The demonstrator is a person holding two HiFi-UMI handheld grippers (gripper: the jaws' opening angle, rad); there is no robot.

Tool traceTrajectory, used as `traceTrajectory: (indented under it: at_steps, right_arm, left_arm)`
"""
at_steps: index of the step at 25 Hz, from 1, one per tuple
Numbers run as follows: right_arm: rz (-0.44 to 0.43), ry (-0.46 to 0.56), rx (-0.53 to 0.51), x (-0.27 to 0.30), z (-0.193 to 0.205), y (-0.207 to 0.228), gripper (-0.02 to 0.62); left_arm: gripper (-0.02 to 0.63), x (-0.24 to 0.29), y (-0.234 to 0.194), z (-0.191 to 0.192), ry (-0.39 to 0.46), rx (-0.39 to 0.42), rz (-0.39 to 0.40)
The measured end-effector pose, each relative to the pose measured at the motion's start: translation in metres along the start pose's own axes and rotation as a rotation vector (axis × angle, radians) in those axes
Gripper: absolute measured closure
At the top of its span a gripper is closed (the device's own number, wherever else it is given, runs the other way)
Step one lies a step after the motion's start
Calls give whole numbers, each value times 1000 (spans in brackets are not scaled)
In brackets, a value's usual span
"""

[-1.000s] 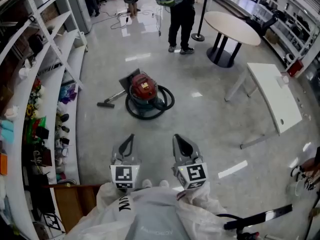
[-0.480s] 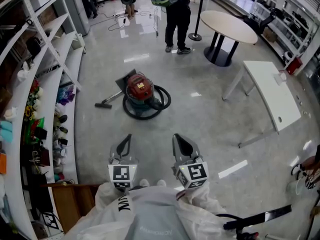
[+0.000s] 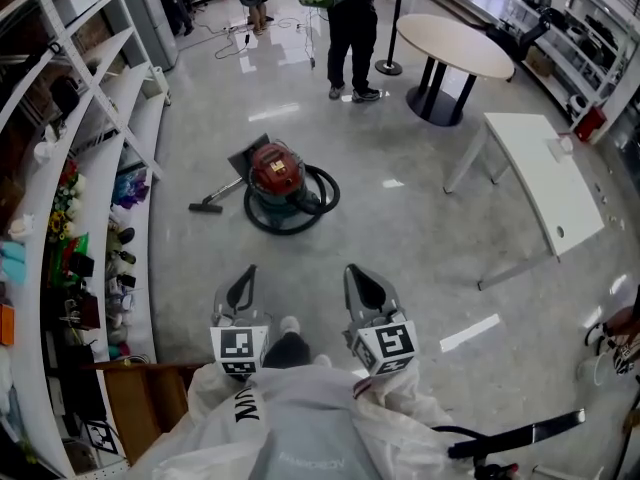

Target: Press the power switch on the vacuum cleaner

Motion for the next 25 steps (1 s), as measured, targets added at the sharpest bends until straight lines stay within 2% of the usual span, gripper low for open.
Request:
traceTrajectory:
  at_steps: [13, 20, 25]
  right_arm:
    - [26, -10, -4, 16, 0, 15, 595]
    - [28, -30, -11, 43, 4, 21, 595]
    - [47, -32, -24, 69, -3, 34, 595]
  left_arm:
    - [606, 32, -2, -3, 17, -7, 27]
    - [606, 59, -17, 8, 9, -31, 27]
    - [606, 91, -27, 2, 38, -35, 47]
Point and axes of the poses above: the fingertips, and each gripper's own axes: x forward along the fingers, y to its right, z out of its underside, the point moved 8 cm from there along -x, backward along the fingers, and after that the axes turned 1 degree about -x, right-handed, at the moved point
